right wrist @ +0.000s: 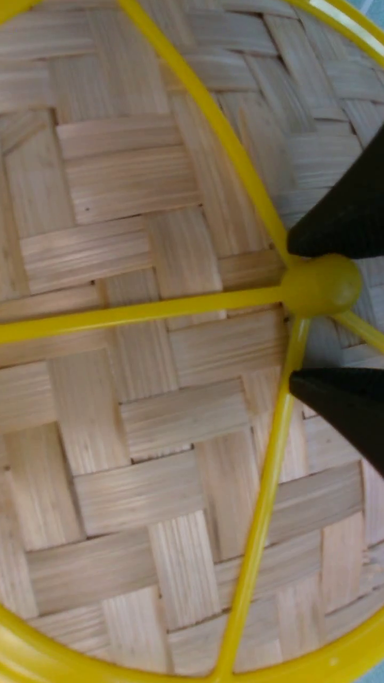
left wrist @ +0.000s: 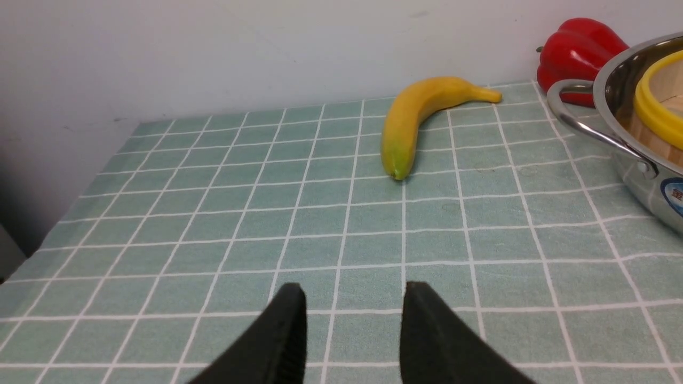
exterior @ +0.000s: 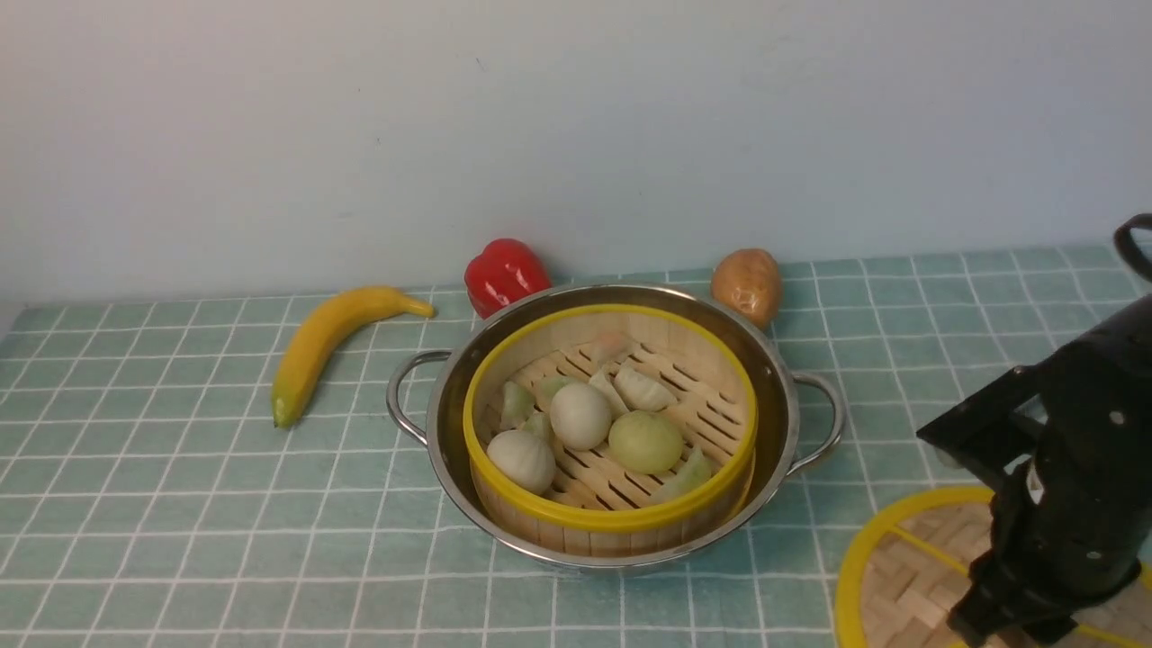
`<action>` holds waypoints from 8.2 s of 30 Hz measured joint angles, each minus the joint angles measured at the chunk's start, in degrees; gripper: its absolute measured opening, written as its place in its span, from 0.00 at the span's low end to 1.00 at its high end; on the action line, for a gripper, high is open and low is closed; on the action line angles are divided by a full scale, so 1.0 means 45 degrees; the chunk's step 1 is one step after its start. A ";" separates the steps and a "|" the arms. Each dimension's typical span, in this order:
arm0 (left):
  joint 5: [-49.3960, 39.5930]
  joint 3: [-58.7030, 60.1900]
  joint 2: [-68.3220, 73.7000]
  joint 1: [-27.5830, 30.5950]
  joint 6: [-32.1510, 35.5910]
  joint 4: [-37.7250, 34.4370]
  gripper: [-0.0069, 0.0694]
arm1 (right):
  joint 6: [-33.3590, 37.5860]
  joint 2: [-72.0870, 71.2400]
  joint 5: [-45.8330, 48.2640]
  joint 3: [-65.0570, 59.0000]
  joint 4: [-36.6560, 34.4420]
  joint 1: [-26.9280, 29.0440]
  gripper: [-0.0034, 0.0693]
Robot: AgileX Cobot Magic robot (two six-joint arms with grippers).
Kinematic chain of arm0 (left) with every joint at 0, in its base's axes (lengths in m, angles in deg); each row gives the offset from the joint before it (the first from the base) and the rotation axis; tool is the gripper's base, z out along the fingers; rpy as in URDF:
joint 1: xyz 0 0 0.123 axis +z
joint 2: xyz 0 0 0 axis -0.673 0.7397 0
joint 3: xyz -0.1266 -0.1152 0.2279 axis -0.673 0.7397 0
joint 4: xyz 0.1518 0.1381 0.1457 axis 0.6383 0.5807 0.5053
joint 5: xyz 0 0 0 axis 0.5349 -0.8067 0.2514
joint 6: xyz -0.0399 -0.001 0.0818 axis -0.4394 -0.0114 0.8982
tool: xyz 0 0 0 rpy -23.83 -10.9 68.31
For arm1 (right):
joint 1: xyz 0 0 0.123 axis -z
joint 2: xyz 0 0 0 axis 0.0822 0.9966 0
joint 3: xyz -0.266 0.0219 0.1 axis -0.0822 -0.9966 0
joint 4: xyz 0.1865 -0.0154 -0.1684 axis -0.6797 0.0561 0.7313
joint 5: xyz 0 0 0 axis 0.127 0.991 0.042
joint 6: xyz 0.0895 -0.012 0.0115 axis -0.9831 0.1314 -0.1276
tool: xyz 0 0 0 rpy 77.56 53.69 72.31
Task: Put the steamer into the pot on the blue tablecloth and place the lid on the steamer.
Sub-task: 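Move the gripper down to the bamboo steamer lid and grasp its center knob, then place the bamboo steamer lid onto the steamer basket in the pot with the right gripper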
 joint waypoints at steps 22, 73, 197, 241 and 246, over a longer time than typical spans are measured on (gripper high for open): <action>0.0000 0.0000 0.0000 0.0000 0.0000 0.0000 0.41 | -0.1532 -0.1848 0.1264 0.0138 0.2284 -0.0015 0.25; 0.0000 0.0000 0.0000 0.0000 0.0011 0.0000 0.41 | 0.6404 0.5634 0.2699 1.3450 -0.2724 -0.2734 0.25; 0.0000 0.0000 -0.0018 0.0000 0.0011 0.0000 0.41 | 0.5030 0.5788 0.1954 1.3580 -0.2184 -0.3201 0.25; 0.0000 0.0000 -0.0018 0.0000 0.0011 0.0000 0.41 | 0.5511 0.6028 0.2147 1.3580 -0.2686 -0.3201 0.25; 0.0000 0.0000 -0.0018 0.0000 0.0011 0.0000 0.41 | 0.5511 0.6028 0.2048 1.3566 -0.2728 -0.3201 0.25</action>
